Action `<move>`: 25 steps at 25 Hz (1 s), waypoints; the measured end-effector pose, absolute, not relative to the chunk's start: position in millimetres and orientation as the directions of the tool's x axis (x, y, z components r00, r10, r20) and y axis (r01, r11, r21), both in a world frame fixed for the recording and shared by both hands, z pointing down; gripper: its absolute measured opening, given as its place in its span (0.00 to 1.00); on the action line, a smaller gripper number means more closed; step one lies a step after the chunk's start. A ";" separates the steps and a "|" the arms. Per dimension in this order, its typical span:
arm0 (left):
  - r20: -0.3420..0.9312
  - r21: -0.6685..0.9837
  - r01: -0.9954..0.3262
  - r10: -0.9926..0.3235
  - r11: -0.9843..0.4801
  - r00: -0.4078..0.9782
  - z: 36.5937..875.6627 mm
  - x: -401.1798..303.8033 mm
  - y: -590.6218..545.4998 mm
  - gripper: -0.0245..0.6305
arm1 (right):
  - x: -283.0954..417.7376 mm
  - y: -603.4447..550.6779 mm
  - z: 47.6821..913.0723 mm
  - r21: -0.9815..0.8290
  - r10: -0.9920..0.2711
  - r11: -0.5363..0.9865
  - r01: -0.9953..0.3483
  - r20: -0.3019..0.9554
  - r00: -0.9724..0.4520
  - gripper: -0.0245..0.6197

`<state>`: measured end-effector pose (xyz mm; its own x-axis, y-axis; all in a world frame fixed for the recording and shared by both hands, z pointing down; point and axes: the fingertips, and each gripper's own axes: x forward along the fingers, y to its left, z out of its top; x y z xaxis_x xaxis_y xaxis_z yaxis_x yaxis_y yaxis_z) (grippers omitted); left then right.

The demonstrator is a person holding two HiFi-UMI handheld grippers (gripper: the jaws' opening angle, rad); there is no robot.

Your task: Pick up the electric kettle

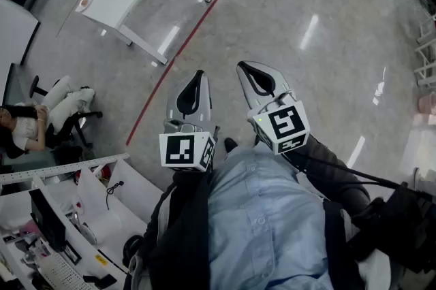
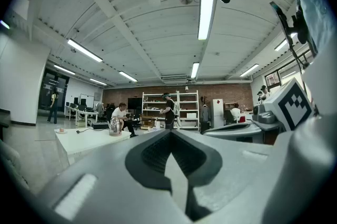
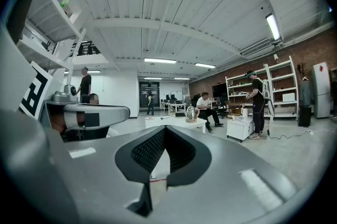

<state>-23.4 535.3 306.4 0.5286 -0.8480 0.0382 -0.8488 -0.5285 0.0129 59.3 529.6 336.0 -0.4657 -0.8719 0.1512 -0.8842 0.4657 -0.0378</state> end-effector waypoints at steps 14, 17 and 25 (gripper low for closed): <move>0.082 0.003 -0.824 -0.821 -0.566 0.565 314.4 43.4 535.5 0.04 | 118.2 533.3 348.6 -0.094 -0.863 0.476 -0.874 0.139 -0.485 0.07; 0.102 -0.001 -0.819 -0.815 -0.574 0.571 318.7 59.1 538.7 0.04 | 131.0 537.0 353.4 -0.138 -0.858 0.482 -0.865 0.128 -0.498 0.08; 0.156 0.011 -0.826 -0.815 -0.564 0.559 338.1 62.1 540.0 0.04 | 137.0 538.1 374.8 -0.170 -0.851 0.478 -0.862 0.152 -0.503 0.08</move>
<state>62.1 540.0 338.1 0.5588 -0.8145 0.1559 -0.8255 -0.5643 0.0106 137.0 538.1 374.8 -0.5026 -0.8511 0.1521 -0.8615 0.4784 -0.1700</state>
